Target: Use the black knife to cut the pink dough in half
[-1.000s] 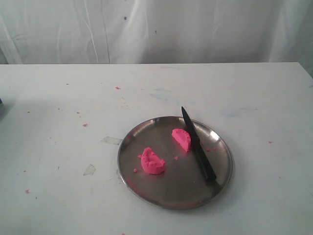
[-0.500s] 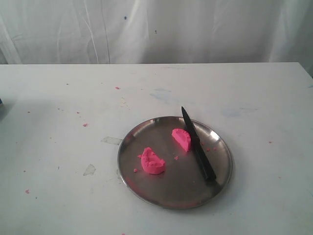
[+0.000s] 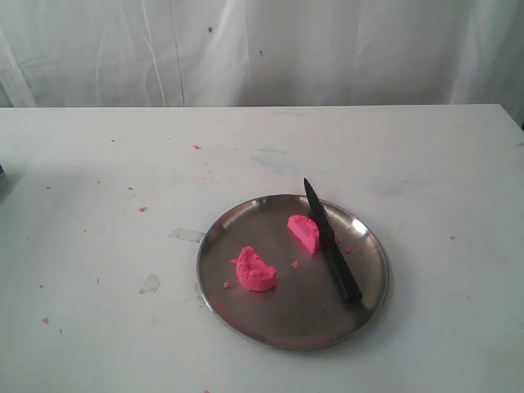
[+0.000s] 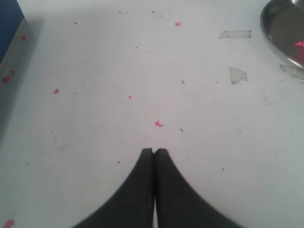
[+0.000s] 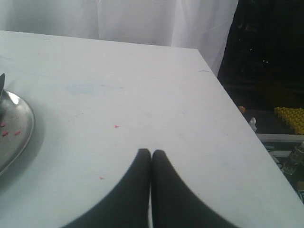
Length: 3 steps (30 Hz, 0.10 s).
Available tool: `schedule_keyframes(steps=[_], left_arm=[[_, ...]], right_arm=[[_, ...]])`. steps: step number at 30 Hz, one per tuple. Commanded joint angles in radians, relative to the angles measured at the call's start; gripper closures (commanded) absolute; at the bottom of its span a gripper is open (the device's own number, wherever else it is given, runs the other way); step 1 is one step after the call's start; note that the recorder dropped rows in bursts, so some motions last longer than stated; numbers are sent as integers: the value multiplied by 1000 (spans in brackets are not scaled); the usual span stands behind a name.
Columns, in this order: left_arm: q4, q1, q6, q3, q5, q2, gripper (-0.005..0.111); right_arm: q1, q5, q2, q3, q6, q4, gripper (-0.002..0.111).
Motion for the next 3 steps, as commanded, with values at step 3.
schedule_keyframes(steps=[3], left_arm=[[0, -4, 1, 7, 6, -3, 107]], right_arm=[[-2, -7, -5, 4, -9, 4, 108]])
